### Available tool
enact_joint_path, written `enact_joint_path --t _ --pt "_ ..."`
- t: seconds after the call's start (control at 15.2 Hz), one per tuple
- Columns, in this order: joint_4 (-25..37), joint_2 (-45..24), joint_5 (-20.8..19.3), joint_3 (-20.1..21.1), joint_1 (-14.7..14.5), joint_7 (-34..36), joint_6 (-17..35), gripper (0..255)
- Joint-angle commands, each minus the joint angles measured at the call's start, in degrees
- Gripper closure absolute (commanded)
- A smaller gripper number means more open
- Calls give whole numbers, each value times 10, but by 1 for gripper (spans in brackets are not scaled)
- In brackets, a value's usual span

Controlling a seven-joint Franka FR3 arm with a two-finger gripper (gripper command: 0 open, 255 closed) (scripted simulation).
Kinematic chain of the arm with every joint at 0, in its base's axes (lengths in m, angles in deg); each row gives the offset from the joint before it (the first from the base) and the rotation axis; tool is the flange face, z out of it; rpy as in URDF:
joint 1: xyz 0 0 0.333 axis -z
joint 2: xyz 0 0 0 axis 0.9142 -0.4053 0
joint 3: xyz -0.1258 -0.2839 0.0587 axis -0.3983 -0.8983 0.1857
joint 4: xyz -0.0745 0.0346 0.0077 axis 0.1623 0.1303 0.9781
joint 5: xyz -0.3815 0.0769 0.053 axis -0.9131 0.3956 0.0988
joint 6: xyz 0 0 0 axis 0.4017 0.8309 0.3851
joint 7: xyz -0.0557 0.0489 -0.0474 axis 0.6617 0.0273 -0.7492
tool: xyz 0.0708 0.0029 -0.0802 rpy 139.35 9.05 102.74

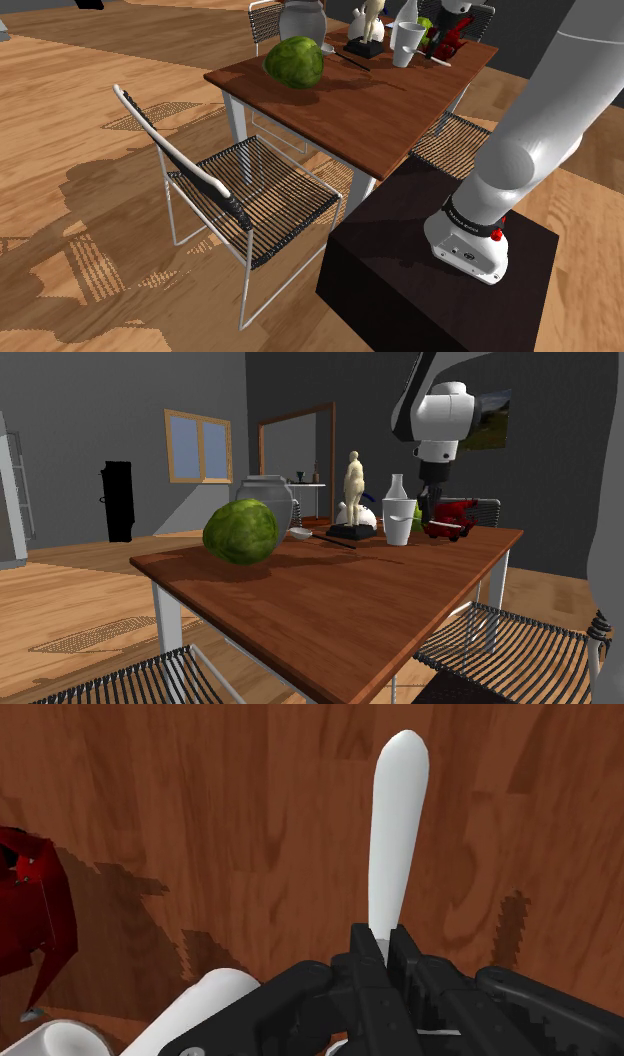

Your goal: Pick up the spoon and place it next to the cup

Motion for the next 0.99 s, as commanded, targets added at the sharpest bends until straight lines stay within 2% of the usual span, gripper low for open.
enact_joint_path --t 0.0,0.92 --pt "-8 -8 8 1 2 -6 14 255" --pt "-52 -73 81 25 22 -58 107 255"
